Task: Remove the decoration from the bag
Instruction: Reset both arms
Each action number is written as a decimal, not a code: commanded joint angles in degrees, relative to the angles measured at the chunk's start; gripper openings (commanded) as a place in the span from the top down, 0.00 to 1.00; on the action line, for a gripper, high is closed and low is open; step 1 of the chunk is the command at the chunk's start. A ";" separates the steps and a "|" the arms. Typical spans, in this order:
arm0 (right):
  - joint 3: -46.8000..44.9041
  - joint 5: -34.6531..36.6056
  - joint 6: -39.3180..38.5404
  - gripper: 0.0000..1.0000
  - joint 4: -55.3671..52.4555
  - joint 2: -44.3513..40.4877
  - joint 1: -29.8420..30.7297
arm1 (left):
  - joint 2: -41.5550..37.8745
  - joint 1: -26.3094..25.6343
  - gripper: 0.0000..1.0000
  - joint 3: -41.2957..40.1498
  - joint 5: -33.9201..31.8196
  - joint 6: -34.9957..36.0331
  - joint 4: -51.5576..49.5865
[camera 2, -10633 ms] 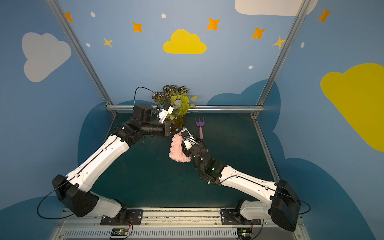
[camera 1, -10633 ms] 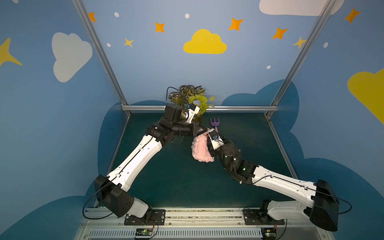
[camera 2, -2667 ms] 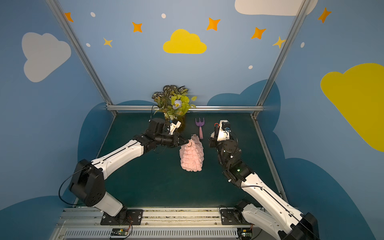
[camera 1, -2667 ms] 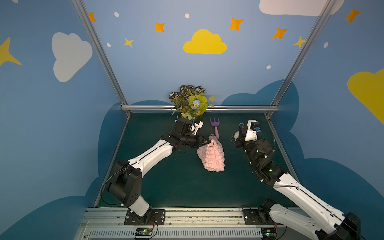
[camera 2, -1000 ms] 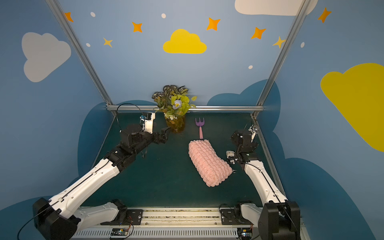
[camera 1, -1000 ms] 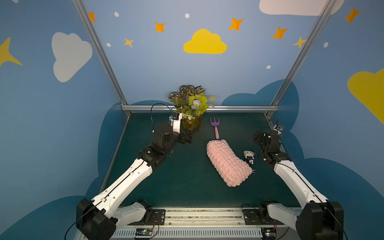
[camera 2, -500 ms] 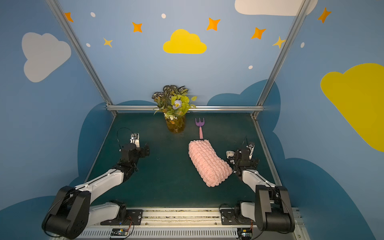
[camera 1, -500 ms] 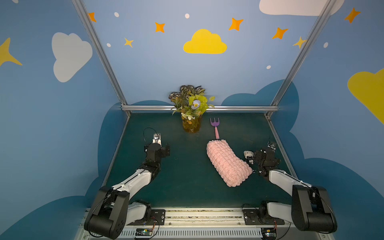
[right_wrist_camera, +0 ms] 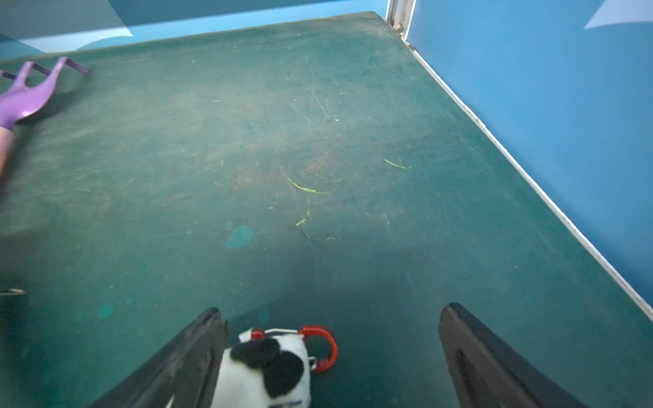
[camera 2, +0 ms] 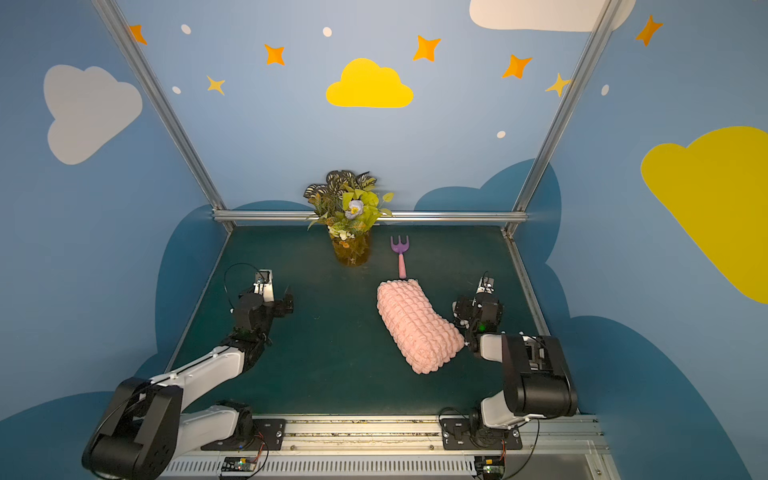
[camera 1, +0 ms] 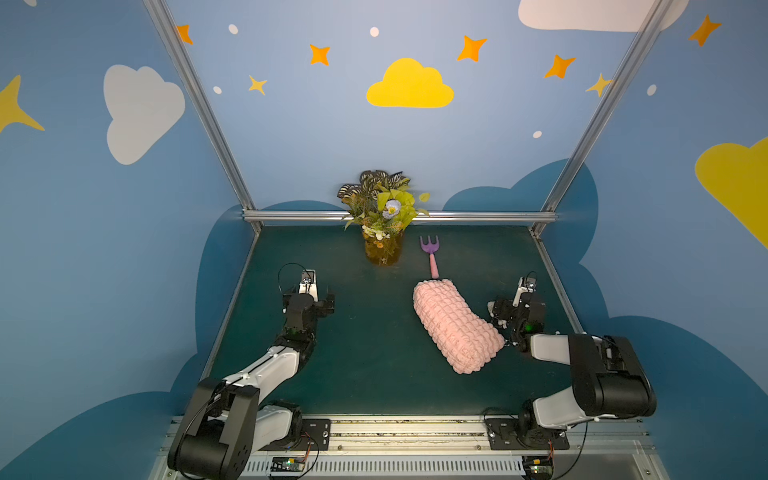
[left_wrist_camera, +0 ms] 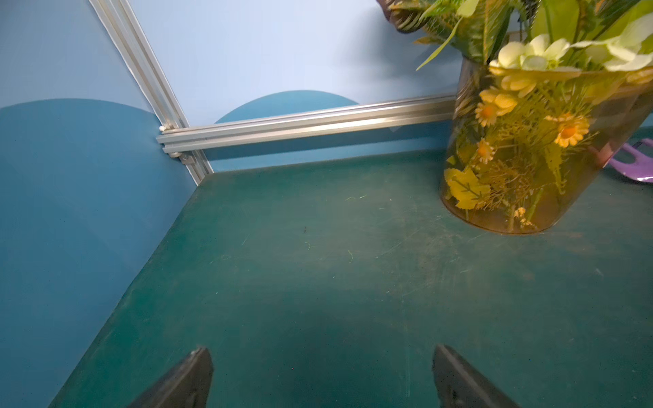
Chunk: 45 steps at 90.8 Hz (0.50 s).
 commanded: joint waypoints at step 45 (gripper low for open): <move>2.36 0.44 -1.46 0.02 -3.01 -1.57 1.38 | 19.66 3.08 0.00 0.88 9.19 2.48 17.52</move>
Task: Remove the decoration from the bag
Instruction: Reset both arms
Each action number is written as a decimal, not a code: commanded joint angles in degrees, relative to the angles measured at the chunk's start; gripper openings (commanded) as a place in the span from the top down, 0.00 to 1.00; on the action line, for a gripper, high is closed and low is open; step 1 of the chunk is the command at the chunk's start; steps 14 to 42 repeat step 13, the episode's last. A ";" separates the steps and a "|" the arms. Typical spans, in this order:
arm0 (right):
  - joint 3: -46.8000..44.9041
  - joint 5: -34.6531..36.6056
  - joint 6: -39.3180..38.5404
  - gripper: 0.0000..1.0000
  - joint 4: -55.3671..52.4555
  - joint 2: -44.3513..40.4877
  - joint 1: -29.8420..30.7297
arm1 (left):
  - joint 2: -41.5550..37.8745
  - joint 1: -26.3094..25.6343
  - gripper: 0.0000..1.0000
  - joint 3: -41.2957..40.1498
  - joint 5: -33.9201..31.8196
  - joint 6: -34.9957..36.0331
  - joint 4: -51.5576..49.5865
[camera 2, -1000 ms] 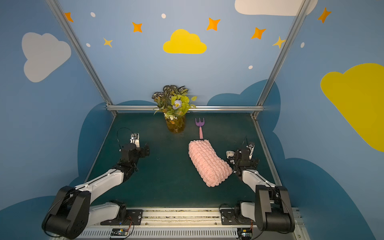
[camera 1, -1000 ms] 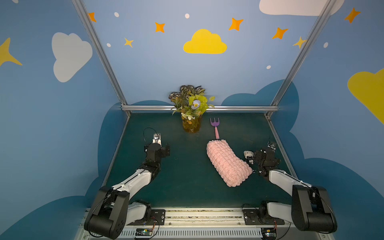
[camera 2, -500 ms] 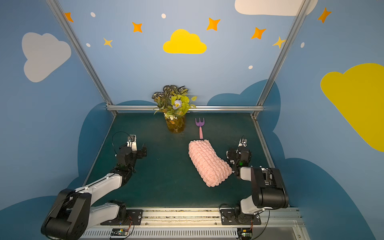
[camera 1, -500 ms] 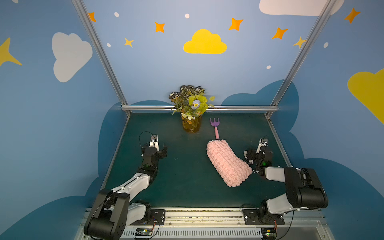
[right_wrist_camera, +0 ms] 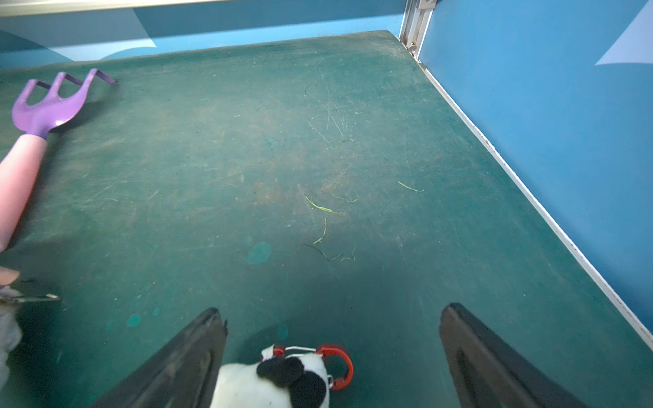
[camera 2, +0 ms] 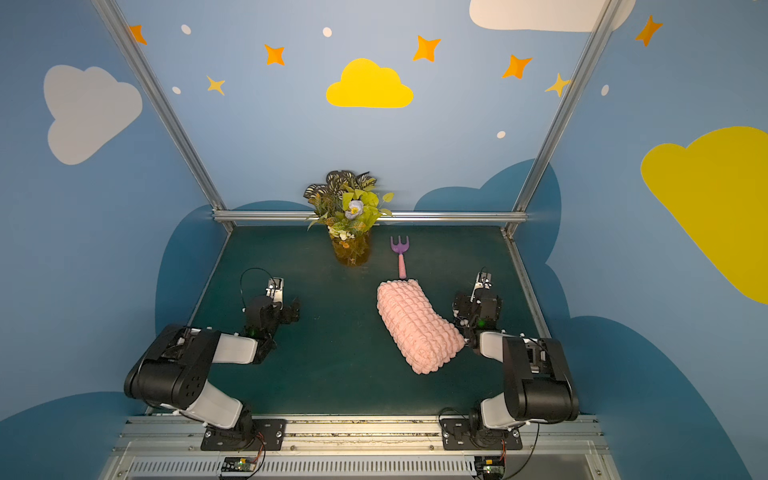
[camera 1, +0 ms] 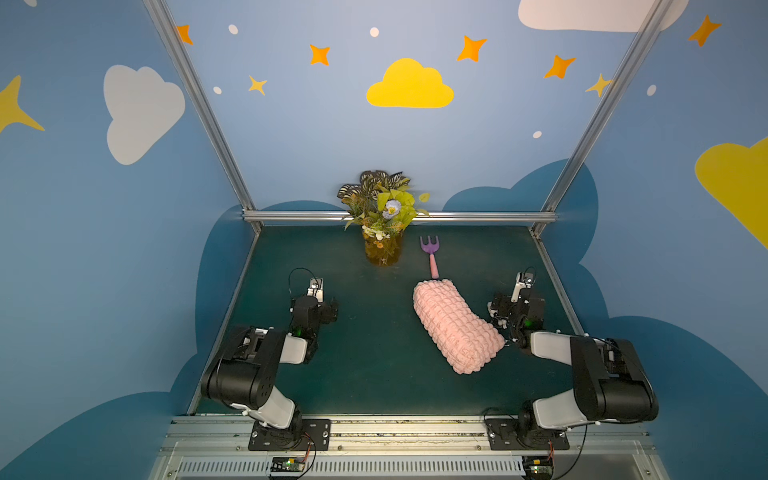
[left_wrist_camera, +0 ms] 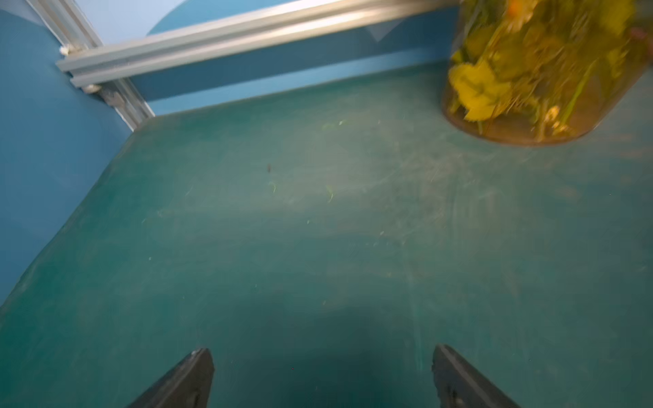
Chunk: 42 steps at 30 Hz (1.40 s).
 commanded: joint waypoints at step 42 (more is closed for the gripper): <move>1.28 0.06 -0.23 0.02 -0.94 -0.60 0.04 | -0.61 0.44 0.00 0.50 2.01 0.33 2.95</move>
